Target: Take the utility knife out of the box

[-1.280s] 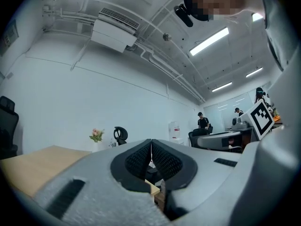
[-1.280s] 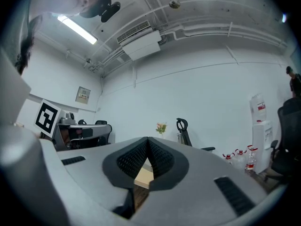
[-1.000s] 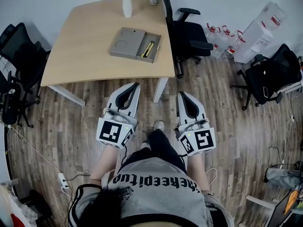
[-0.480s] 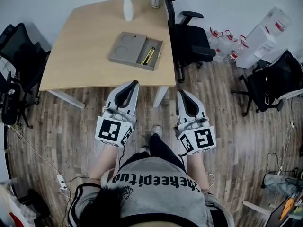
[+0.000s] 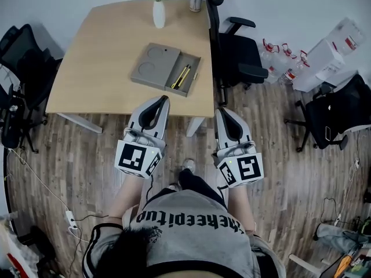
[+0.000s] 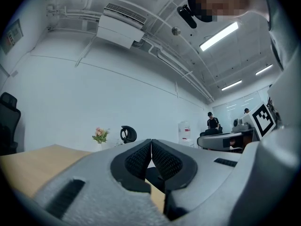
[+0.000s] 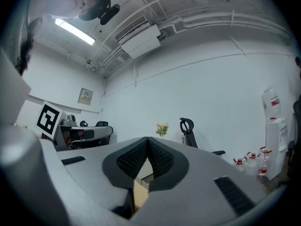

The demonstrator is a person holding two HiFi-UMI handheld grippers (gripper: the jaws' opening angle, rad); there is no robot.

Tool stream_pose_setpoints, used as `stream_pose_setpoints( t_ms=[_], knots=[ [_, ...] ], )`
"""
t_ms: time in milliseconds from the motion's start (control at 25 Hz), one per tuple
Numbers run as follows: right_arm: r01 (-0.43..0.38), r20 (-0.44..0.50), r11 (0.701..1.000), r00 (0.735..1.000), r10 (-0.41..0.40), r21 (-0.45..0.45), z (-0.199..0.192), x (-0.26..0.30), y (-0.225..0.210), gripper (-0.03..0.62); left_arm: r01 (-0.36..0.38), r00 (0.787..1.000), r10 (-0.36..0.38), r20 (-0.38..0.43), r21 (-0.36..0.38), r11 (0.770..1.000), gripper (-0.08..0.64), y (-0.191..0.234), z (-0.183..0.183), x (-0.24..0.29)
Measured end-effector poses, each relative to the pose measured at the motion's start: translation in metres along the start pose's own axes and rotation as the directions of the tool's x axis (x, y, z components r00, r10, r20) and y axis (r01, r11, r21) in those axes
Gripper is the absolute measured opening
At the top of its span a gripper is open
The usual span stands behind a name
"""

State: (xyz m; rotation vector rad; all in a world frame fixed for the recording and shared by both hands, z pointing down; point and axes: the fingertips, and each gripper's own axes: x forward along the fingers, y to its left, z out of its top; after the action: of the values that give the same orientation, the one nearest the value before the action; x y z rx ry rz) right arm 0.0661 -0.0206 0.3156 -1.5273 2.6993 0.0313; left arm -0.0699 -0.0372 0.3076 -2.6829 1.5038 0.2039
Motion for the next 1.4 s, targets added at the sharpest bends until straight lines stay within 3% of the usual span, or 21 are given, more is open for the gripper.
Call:
stream_pose_setpoints(
  t_ms=[640, 1080, 1400],
  knots=[
    [-0.087, 0.016, 0.996, 0.996, 0.086, 0.018, -0.003, 0.05, -0.061, 0.006, -0.043, 0.999, 0.044, -0.017, 0.031, 0.999, 0.018, -0.003, -0.01, 0.071],
    [-0.128, 0.017, 0.99, 0.992, 0.128, 0.05, -0.012, 0.071, -0.069, 0.006, -0.081, 0.996, 0.083, -0.045, 0.049, 0.995, 0.018, 0.007, -0.018, 0.084],
    [-0.067, -0.001, 0.996, 0.998, 0.068, 0.053, -0.017, 0.087, -0.075, 0.006, -0.008, 0.997, 0.009, -0.076, 0.011, 1.0, 0.018, 0.02, -0.032, 0.107]
  ],
)
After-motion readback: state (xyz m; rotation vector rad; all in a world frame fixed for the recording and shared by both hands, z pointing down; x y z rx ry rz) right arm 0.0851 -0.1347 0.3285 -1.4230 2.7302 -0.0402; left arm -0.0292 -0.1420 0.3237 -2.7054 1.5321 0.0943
